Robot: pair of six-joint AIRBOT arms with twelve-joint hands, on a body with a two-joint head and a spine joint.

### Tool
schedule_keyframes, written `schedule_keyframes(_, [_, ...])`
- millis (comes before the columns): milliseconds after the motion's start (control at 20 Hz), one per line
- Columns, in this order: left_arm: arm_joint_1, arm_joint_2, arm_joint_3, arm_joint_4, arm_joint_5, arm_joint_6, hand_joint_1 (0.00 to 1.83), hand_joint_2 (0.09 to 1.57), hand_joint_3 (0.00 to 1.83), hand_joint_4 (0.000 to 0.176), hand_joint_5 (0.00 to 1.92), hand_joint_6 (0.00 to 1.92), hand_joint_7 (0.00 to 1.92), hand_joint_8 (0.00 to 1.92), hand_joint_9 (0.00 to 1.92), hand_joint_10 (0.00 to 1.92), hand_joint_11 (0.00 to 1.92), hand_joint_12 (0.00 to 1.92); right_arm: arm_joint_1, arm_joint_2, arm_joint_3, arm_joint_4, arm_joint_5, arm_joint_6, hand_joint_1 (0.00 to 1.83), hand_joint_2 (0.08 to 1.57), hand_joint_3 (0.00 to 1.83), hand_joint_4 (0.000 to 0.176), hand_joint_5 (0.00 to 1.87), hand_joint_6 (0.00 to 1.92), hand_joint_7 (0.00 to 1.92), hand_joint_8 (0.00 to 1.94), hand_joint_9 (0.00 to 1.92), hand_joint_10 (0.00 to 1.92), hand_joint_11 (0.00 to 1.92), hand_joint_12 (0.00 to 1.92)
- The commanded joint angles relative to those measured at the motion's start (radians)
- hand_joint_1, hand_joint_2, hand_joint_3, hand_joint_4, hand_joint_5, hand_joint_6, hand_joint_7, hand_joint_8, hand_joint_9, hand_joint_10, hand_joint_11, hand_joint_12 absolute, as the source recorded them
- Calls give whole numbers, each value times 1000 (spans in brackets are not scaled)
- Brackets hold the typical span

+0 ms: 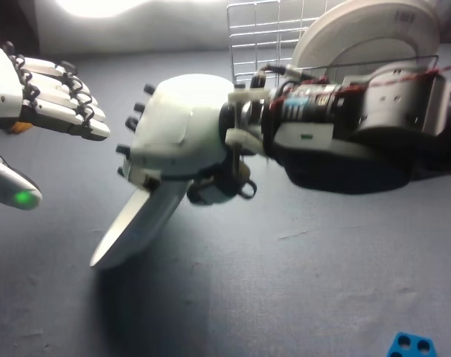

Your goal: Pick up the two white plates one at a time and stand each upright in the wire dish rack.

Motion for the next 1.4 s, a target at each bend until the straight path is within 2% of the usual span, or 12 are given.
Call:
schedule_keyframes(0, [-13,12,5,-70,-29,-8,0,1064,2,0,215,1,205,1,170,3,0,421,22,6,-12,4,91,0,1363,1140,2,0,881,1145,937,1010,851,1238,668,1244])
schedule_keyframes(100, [-17,12,7,-70,-29,-8,0,1066,2,0,215,1,210,2,170,2,0,438,45,18,-31,6,66,1,1367,1131,0,0,898,1098,964,981,870,1224,671,1245])
schedule_keyframes(200, [-17,10,13,-69,-27,-21,0,1065,1,0,214,0,203,0,166,0,0,442,64,33,-51,13,63,3,1362,1147,2,0,838,1177,929,1027,863,1251,674,1263])
schedule_keyframes(250, [-17,9,16,-69,-27,-29,0,1065,1,0,222,4,209,3,176,4,0,443,73,39,-57,24,58,4,1215,1183,0,0,805,1246,897,1124,866,889,652,1289])
schedule_keyframes(300, [-17,9,19,-68,-27,-33,0,1063,0,0,221,3,208,2,175,4,0,442,85,47,-63,49,49,4,1182,1193,1,12,793,1270,885,1151,921,690,645,1279])
schedule_keyframes(450, [-17,8,26,-65,-27,-35,0,1061,0,0,195,2,172,1,135,3,0,356,130,75,-71,151,20,4,1191,1168,0,19,840,1202,937,1070,1040,442,696,1216])
schedule_keyframes(550, [-17,6,27,-62,-27,-35,0,1065,1,0,191,1,178,5,142,7,0,346,152,92,-73,187,0,4,1189,1169,1,25,853,1204,914,1085,1038,410,697,1223])
schedule_keyframes(600, [-17,6,26,-58,-27,-35,0,1060,0,0,220,1,213,4,183,4,0,435,162,100,-74,205,-9,4,1185,1176,1,25,841,1226,901,1099,1033,402,680,1230])
schedule_keyframes(850, [-11,9,18,-44,-28,-35,0,1070,2,0,215,1,191,1,164,2,0,385,237,148,-74,335,-62,6,1188,1172,0,24,859,1211,904,1085,1040,375,684,1208])
schedule_keyframes(1050, [-9,9,16,-40,-28,-35,0,1061,0,0,197,0,185,3,149,4,0,371,302,185,-77,384,-80,16,1190,1165,2,24,871,1195,910,1072,1062,339,685,1212])
schedule_keyframes(1250, [-4,14,12,-39,-28,-34,0,1064,1,0,206,2,195,3,165,1,0,395,309,213,-99,392,-89,20,1193,1160,1,25,877,1181,924,1058,1082,333,689,1222])
schedule_keyframes(1350, [-3,13,12,-38,-28,-34,0,1060,0,0,214,4,211,7,178,5,0,415,308,224,-102,452,-61,22,1196,1156,0,24,883,1173,939,1033,1089,331,697,1225])
